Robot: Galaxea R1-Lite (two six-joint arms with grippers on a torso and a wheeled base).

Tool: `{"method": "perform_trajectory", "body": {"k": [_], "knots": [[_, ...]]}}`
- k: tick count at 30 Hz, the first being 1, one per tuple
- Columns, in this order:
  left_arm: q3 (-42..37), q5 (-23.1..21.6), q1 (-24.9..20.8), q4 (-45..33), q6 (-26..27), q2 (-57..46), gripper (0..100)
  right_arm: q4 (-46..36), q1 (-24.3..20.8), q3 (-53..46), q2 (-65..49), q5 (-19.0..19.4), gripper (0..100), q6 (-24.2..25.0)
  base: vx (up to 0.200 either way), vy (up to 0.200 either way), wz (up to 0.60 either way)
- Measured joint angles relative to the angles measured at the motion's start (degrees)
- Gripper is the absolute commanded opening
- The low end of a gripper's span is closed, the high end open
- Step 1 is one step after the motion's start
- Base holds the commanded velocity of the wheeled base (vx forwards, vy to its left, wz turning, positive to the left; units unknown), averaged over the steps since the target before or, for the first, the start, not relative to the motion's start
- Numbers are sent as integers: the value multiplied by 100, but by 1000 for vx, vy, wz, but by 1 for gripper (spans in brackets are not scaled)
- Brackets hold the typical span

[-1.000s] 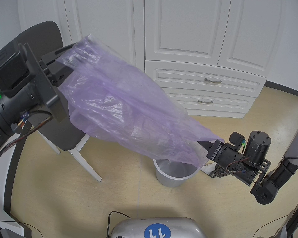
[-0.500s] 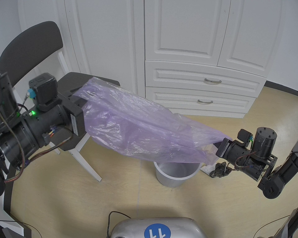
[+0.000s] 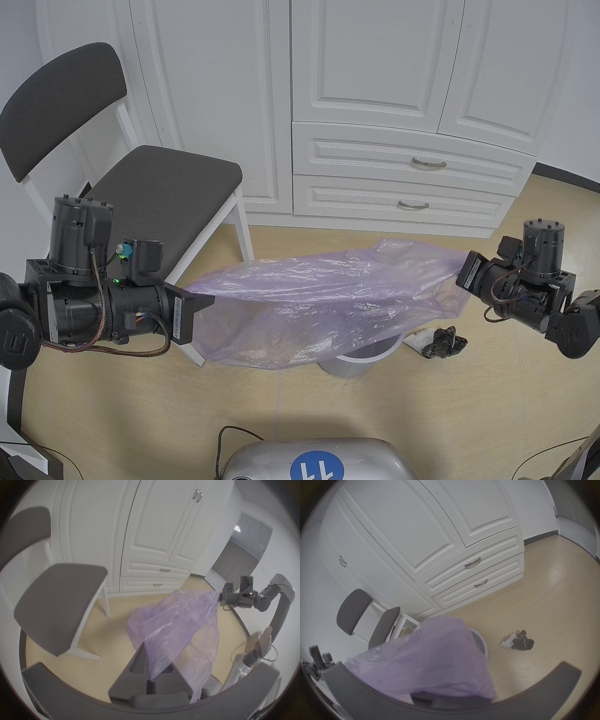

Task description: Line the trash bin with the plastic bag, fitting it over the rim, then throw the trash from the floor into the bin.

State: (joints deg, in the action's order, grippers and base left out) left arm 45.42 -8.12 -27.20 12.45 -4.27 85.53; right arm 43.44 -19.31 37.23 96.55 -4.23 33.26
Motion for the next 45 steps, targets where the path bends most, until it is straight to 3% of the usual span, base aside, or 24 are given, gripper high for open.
{"method": "perform_trajectory", "body": {"k": [5,11,15,20,25,30,35,45], "knots": [[-17,-494,273,-139,-229,-59,0,-585,-78,246,-396,-112,0,51,0,0,0],[17,-580,377,-77,-733,-44,0,-679,-190,308,-619,-129,0,60,0,0,0],[-74,-605,416,364,-1268,-20,0,-688,-216,293,-673,-132,0,44,0,0,0],[-411,-622,474,840,-1313,38,0,-692,-227,245,-708,-129,0,10,0,0,0],[-828,-663,728,1125,-917,179,0,-696,-227,174,-713,-127,0,-72,0,0,0],[-975,-1017,967,1391,-750,284,0,-701,-232,28,-778,-127,0,-380,0,0,0],[-679,-1085,895,1410,-756,367,0,-730,-227,-94,-909,-124,0,-650,0,0,0],[-352,-1070,289,1440,-774,599,0,-1270,-63,-145,-1058,-121,0,-2143,0,0,0]]}}
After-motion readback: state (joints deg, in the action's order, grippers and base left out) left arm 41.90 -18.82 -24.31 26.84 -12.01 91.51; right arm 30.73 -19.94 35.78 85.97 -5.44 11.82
